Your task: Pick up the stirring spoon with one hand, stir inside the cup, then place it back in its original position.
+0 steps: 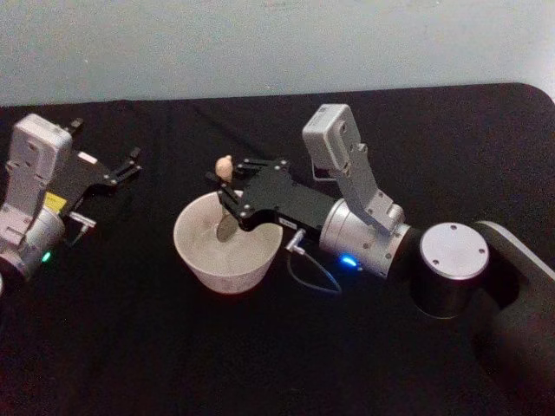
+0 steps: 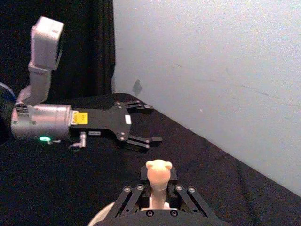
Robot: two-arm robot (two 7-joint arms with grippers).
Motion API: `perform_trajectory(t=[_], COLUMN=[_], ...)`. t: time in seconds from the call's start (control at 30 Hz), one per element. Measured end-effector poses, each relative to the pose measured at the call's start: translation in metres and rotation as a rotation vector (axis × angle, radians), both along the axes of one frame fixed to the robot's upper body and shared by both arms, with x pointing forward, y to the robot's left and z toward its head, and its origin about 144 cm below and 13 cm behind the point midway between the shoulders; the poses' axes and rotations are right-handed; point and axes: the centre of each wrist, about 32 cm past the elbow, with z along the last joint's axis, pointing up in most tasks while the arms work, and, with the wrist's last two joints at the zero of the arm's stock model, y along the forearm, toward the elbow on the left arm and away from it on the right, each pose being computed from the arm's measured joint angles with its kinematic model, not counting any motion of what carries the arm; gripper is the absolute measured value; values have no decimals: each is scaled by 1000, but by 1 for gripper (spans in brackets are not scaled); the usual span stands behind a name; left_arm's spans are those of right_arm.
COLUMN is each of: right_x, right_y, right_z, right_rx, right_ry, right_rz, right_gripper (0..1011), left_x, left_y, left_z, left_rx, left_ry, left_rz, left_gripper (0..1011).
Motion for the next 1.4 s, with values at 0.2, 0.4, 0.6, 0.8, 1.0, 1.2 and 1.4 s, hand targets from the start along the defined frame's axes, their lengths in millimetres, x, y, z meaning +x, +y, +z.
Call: perform_trajectory(t=[0.2,0.4,0.6,0.8,1.0,1.2,1.4], right_x=[2,-1,-7,-15,-22,-26,-28], right_y=[-5,-13,-22,-28,-30,-27,-19], right_z=[1,2,4,5,4,4,4], right_rx=[-4,-9,-5,-7,-18,-16,-8], right_ry=[2,8,19,32,43,50,54], right_rz=[-17,-22,-7,15,47,79,106], right_gripper=[211,211,211,211,211,211,211], left_x=[0,0,0,0,0,0,0], left_y=[0,0,0,0,0,0,0], left_z=[0,0,0,0,0,0,0], left_rx=[0,0,0,0,0,0,0], left_ry=[0,0,0,0,0,0,0], left_rz=[0,0,0,0,0,0,0], left_gripper=[1001,1001,1001,1001,1001,1001,1001])
